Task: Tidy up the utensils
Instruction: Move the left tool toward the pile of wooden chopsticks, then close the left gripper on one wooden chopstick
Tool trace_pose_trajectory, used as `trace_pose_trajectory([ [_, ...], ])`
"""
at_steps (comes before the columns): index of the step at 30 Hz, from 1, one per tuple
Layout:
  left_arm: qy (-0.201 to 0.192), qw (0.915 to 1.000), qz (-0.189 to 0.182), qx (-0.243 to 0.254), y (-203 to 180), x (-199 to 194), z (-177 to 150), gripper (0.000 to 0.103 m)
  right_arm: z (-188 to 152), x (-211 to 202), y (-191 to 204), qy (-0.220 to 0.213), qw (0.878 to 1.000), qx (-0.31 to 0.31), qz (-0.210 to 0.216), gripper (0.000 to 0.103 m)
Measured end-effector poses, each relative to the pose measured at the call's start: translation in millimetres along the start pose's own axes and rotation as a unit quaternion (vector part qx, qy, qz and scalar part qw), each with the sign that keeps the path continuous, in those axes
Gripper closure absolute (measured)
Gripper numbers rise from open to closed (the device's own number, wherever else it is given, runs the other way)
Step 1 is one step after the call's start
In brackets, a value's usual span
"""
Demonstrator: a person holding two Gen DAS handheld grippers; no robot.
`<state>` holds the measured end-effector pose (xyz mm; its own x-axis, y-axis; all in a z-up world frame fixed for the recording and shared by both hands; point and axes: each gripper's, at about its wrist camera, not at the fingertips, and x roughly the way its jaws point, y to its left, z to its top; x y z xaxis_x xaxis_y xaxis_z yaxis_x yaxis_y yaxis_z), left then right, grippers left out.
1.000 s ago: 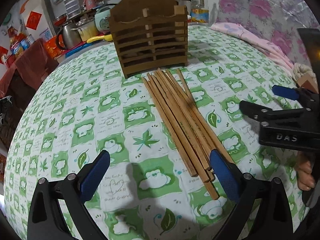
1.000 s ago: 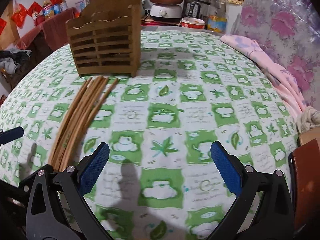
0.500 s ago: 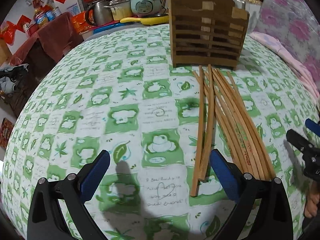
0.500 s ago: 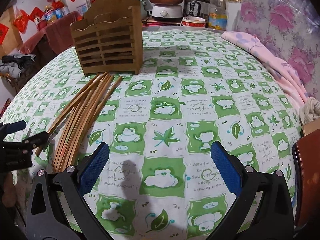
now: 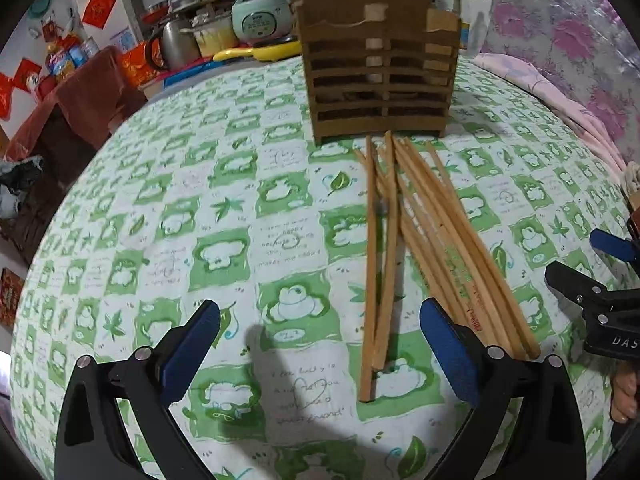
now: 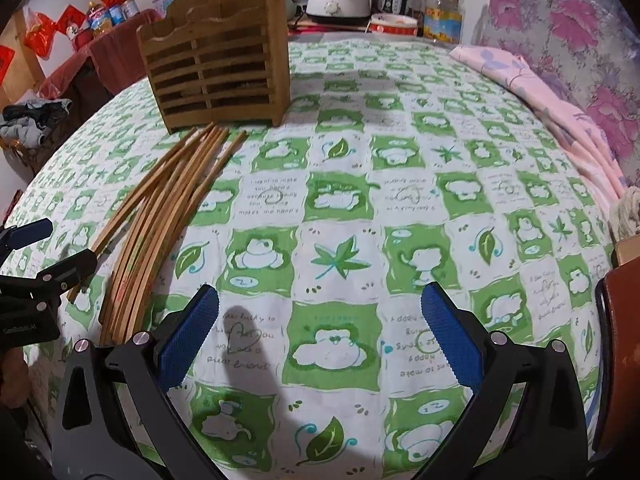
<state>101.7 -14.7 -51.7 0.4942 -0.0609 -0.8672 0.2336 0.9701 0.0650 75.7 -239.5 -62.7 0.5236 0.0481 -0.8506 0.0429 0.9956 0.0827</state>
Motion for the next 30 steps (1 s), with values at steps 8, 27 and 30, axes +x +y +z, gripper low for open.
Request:
trace_pose_trajectory([
  [8, 0.02, 0.9997, -0.006, -0.014, 9, 8, -6, 0.005, -3, 6, 5, 0.022, 1.0, -0.008, -0.009, 0.005],
  [27, 0.003, 0.9988, -0.05, -0.005, 9, -1, -12, 0.048, -3, -11, -14, -0.01, 0.996, 0.032, 0.078, 0.006],
  [30, 0.001, 0.998, -0.063, 0.003, 4, -4, -13, 0.06, -3, -13, -17, -0.016, 0.995, 0.042, 0.087, 0.006],
])
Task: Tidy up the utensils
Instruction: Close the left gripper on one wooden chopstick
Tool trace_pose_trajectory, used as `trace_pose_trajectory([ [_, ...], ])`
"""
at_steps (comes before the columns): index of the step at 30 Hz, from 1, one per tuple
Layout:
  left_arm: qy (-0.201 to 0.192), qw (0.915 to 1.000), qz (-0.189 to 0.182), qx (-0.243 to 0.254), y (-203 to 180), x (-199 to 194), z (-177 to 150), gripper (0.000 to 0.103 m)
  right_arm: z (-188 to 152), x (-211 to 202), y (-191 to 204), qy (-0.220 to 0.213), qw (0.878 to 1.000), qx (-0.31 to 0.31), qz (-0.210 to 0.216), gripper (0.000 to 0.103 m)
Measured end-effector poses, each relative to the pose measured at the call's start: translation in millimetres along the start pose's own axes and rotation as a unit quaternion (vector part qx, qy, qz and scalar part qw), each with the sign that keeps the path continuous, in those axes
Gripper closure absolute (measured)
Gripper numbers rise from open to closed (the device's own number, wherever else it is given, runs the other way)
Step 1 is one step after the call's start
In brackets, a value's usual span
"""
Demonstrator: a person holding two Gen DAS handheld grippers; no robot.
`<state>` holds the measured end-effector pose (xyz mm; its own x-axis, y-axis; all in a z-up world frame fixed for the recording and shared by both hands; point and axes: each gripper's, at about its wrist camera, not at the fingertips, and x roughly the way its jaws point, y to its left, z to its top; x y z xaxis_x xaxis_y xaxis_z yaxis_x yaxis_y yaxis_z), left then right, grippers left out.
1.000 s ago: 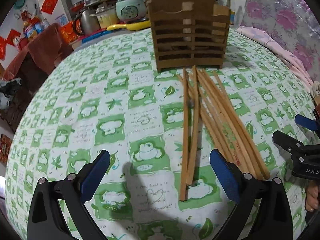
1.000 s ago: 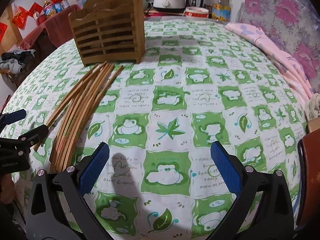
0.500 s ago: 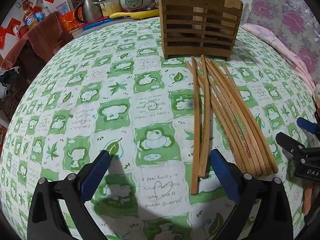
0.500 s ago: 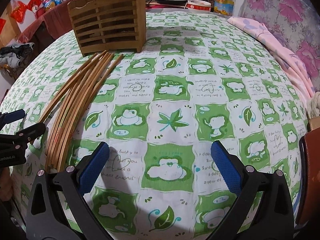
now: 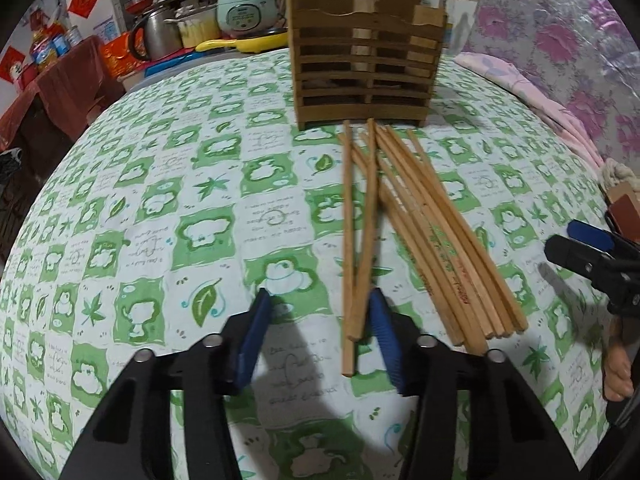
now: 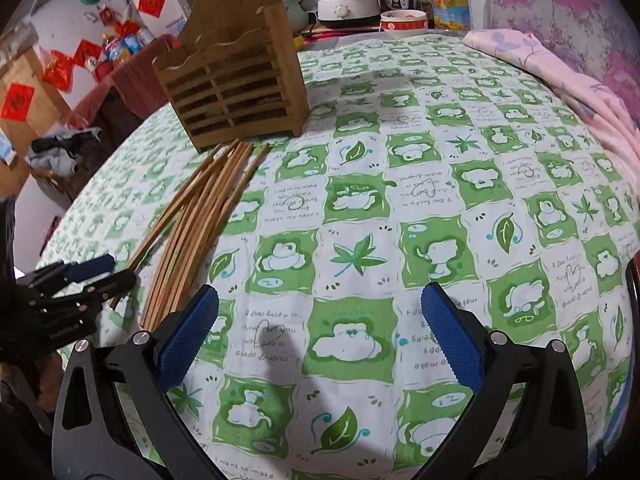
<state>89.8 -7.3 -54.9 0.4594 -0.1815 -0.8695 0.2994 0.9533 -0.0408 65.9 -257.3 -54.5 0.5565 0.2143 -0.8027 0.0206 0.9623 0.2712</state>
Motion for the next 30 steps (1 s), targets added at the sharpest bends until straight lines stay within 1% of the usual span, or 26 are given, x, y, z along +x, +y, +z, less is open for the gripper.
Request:
trace_pose_trajectory([
  [3, 0.001, 0.9998, -0.016, -0.008, 4, -2, -1, 0.062, 0, -2, 0, -0.008, 1.0, -0.003, 0.0, 0.006],
  [5, 0.0, 0.9997, -0.014, -0.021, 11, -3, -2, 0.062, 0, -5, 2, -0.015, 1.0, -0.01, -0.003, 0.006],
  [7, -0.005, 0.9994, -0.002, -0.035, 20, -5, -3, 0.062, -1, -6, 4, -0.019, 1.0, -0.017, -0.008, 0.006],
  [8, -0.007, 0.999, 0.005, -0.043, 25, -6, -3, 0.06, 0, -6, 5, -0.021, 1.0, -0.021, -0.009, 0.006],
  [11, -0.005, 0.9973, -0.012, -0.072, 41, -8, -3, 0.06, -1, -7, 7, -0.024, 0.999, -0.027, -0.013, 0.006],
  [15, -0.011, 0.9935, -0.018, -0.111, 62, -14, -5, 0.06, -1, -8, 6, -0.027, 0.999, -0.029, -0.015, 0.006],
  [17, -0.01, 0.9925, -0.017, -0.121, 68, -14, -7, 0.061, -1, -9, 6, -0.029, 0.999, -0.031, -0.015, 0.007],
  [19, -0.01, 0.9927, -0.019, -0.118, 69, -15, -8, 0.061, -2, -8, 8, -0.028, 0.999, -0.033, -0.014, 0.01],
  [21, -0.015, 0.9943, -0.019, -0.104, 64, -17, -9, 0.061, -2, -8, 9, -0.027, 0.999, -0.037, -0.013, 0.012],
  [27, -0.006, 0.9986, 0.017, -0.05, 45, -3, 3, 0.062, -3, -8, 15, -0.028, 0.998, -0.055, -0.011, 0.017],
  [28, -0.006, 0.9988, 0.02, -0.044, 43, -1, 4, 0.065, -3, -8, 16, -0.028, 0.998, -0.056, -0.011, 0.02],
  [29, -0.008, 0.9989, 0.024, -0.039, 41, -1, 4, 0.077, -3, -8, 16, -0.027, 0.998, -0.058, -0.009, 0.022],
  [30, -0.007, 0.9993, 0.022, -0.029, 38, -2, 2, 0.09, -4, -8, 16, -0.026, 0.998, -0.059, -0.006, 0.026],
])
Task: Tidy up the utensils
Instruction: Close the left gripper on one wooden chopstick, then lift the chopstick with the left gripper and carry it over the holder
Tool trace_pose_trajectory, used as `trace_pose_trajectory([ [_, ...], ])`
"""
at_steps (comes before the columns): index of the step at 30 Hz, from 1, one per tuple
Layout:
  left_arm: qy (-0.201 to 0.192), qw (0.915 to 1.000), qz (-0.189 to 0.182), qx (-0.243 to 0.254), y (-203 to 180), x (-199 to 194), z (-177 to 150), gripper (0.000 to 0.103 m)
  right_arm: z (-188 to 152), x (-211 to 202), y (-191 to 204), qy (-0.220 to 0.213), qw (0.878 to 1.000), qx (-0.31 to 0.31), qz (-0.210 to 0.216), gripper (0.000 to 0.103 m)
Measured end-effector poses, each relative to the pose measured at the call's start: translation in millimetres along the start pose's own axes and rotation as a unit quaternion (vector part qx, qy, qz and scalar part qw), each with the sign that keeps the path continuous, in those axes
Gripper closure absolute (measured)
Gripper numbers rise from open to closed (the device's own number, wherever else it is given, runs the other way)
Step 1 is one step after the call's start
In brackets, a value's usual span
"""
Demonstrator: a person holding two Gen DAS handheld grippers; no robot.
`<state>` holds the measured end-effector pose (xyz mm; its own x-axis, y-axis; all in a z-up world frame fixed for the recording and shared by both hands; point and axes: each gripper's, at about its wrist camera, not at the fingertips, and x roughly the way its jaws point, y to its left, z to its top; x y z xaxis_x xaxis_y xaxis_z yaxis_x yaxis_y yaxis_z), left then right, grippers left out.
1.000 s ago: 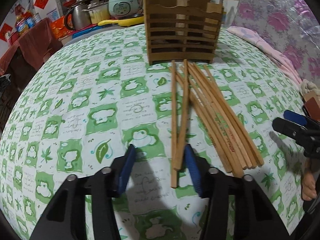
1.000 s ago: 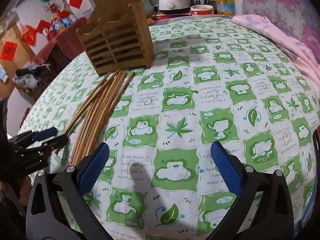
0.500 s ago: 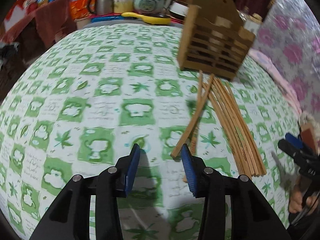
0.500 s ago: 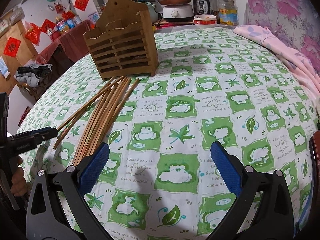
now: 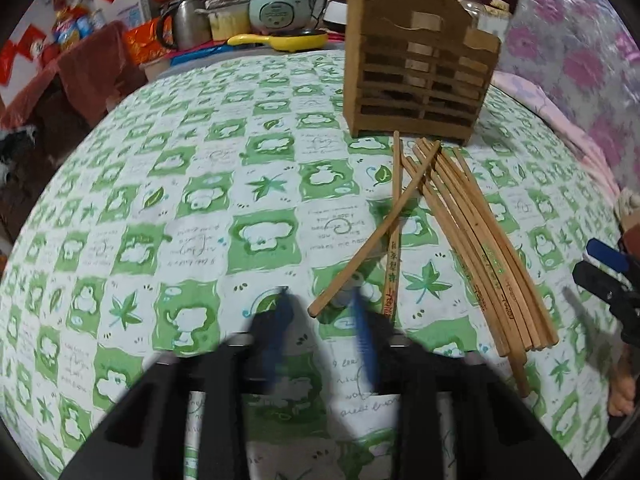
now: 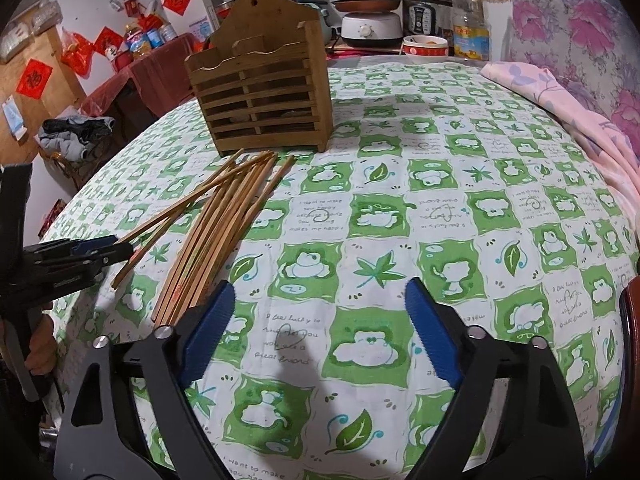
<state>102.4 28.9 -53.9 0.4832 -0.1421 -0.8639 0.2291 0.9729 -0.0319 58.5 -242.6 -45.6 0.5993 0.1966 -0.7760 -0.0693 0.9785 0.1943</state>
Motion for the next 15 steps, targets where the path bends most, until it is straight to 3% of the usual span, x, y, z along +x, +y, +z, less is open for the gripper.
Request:
trace_pose_trajectory([
  [4, -0.014, 0.9998, -0.007, -0.01, 2, -9, -3, 0.091, -3, 1, 9, 0.017, 0.999, -0.008, 0.034, 0.039],
  [6, -0.016, 0.9994, -0.013, -0.028, 9, -12, -3, 0.091, -7, -1, 22, 0.023, 0.998, -0.02, 0.058, 0.039],
  [11, -0.009, 0.9989, -0.013, -0.043, 16, -11, -7, 0.091, -18, -3, 56, 0.03, 0.995, -0.073, 0.054, 0.047],
  [14, -0.013, 0.9992, -0.011, -0.035, 14, -12, -8, 0.091, -21, -1, 60, 0.042, 0.994, -0.077, 0.061, 0.068],
  [15, -0.012, 0.9993, -0.011, -0.034, 13, -12, -8, 0.091, -22, 2, 60, 0.054, 0.994, -0.075, 0.067, 0.081],
])
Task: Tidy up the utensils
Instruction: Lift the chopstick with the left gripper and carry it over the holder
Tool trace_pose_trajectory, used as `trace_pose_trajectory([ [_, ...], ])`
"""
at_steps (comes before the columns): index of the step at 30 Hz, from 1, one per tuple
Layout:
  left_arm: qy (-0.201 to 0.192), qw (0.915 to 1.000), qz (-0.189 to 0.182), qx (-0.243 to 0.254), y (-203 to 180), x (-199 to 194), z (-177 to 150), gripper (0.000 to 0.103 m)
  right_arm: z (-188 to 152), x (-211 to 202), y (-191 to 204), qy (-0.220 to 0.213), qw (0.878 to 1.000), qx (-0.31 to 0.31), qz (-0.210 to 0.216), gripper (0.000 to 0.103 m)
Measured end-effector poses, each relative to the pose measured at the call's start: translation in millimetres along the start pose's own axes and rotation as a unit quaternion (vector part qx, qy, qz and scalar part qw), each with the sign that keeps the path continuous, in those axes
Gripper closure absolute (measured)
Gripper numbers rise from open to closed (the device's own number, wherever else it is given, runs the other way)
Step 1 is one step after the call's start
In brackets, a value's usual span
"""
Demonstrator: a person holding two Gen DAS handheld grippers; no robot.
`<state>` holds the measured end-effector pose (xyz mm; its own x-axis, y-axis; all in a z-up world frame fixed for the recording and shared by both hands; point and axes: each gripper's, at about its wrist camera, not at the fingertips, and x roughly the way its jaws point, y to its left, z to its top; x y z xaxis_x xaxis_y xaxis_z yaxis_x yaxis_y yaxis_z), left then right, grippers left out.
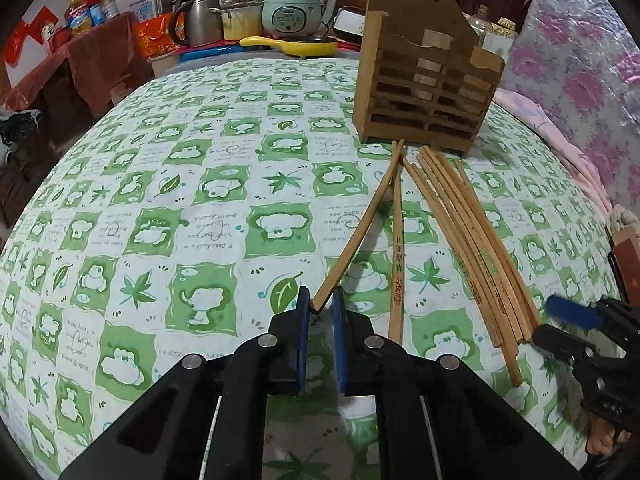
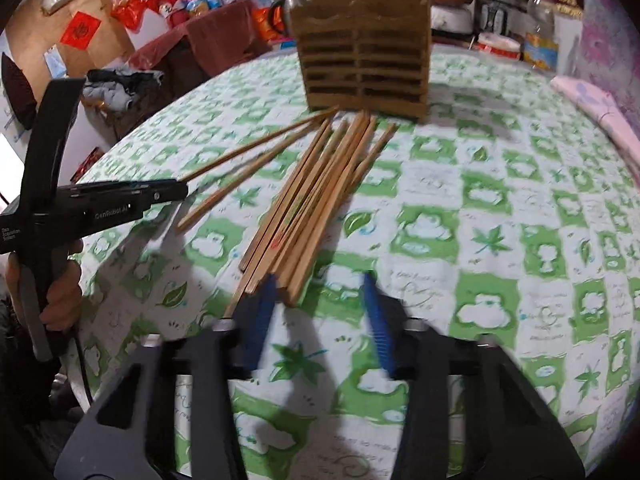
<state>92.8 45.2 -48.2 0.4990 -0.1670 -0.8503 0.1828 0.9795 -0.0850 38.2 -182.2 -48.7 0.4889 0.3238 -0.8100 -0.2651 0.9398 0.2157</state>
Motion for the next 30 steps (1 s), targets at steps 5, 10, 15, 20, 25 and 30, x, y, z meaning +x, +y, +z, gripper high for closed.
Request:
trace_pose_trajectory([
  [5, 0.008, 0.9999, 0.006, 0.006, -2, 4, -1, 0.091, 0, 5, -7, 0.013, 1.0, 0.016, 0.02, 0.093],
  [10, 0.003, 0.9991, 0.031, 0.03, -12, 6, -2, 0.09, 3, 8, -8, 0.014, 1.0, 0.018, 0.018, 0.093],
  [15, -0.004, 0.9988, 0.028, 0.039, -13, 2, -2, 0.091, 2, 4, -11, 0.001, 1.0, 0.027, 0.0, 0.096],
  [20, -0.054, 0.998, 0.01, 0.032, -14, -33, 6, 0.093, 7, -28, -24, -0.059, 0.997, 0.042, -0.027, 0.096],
  [25, -0.107, 0.993, -0.004, 0.049, -31, -77, 40, 0.095, 39, -65, -23, -0.119, 0.991, 0.035, -0.039, 0.096],
  [30, -0.142, 0.9876, -0.02, 0.064, -52, -112, 91, 0.095, 83, -99, -24, -0.176, 0.983, 0.032, -0.043, 0.096],
])
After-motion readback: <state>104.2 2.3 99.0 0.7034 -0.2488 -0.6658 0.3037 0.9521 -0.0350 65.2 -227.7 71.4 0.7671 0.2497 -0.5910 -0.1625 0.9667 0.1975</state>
